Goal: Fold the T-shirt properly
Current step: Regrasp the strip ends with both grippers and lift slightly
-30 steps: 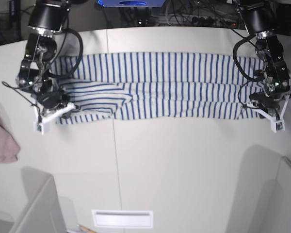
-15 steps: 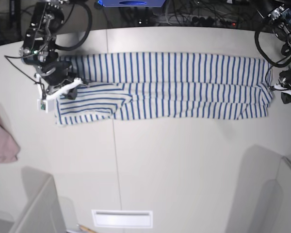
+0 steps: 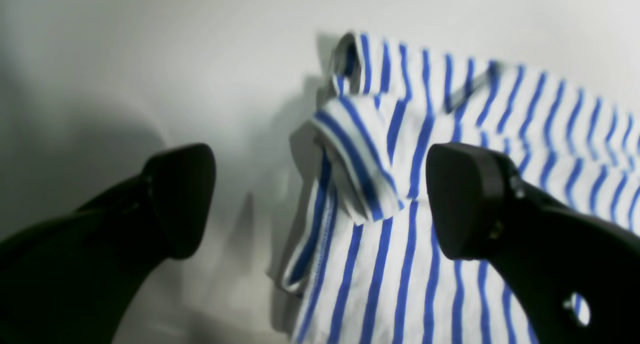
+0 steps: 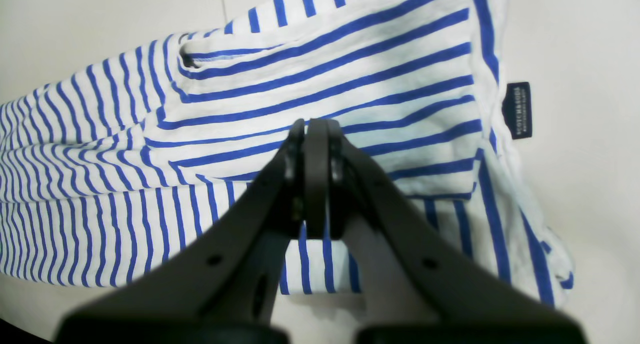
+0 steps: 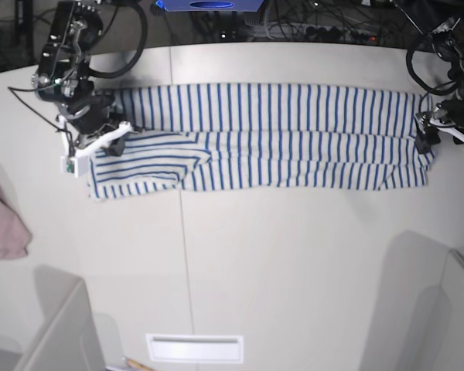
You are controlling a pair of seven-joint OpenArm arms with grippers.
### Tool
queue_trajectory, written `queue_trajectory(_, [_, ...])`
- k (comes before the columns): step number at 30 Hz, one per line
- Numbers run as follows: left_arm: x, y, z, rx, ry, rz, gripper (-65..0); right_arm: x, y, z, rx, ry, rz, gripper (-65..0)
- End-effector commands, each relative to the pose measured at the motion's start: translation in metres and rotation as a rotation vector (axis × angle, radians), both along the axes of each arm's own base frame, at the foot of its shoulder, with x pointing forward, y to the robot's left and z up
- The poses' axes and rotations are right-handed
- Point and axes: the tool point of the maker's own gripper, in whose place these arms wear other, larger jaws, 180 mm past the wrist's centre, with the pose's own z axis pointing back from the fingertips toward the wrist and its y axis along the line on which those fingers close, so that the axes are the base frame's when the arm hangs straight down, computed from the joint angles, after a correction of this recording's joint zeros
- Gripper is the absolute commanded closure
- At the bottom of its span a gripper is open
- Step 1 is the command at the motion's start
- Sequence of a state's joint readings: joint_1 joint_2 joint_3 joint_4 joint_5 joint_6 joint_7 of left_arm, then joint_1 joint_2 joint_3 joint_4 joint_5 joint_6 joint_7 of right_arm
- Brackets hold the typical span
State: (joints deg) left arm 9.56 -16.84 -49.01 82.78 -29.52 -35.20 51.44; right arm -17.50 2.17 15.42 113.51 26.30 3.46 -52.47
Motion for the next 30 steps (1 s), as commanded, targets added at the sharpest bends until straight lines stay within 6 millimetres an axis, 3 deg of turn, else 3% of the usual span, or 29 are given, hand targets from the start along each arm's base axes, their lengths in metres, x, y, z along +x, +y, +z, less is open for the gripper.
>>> queue_trajectory(1, [0.01, 0.002, 0.009, 0.011, -0.042, -0.017, -65.0, 0.007, -0.002, 0.01, -0.007, -0.046, 0.0, 0.0])
queue_trajectory(9, [0.013, -0.015, -0.027, -0.085, 0.002, -0.022, -65.0, 0.007, -0.002, 0.01, -0.007, -0.046, 0.0, 0.0])
queue_trajectory(12, [0.013, -0.02, -0.035, -0.104, 0.017, -0.026, -55.0, 0.007, -0.002, 0.01, -0.007, -0.046, 0.0, 0.0])
queue_trajectory(19, [0.012, -0.021, -0.039, -0.117, 0.027, -0.026, -38.5, 0.007, -0.002, 0.01, -0.007, -0.044, 0.0, 0.0])
queue_trajectory(21, [0.011, -0.02, -0.039, -0.116, 0.027, -0.021, -28.3, 0.006, -0.002, 0.01, -0.007, -0.043, 0.0, 0.0])
queue_trajectory(25, [0.012, -0.015, -0.036, -0.102, 0.026, -0.02, 0.0, 0.002, -0.003, 0.007, -0.008, -0.032, -0.001, 0.0])
queue_trajectory(30, [0.019, 0.002, -0.02, -0.054, -0.004, -0.025, 0.0, -0.004, -0.003, 0.003, -0.009, -0.016, -0.002, 0.0])
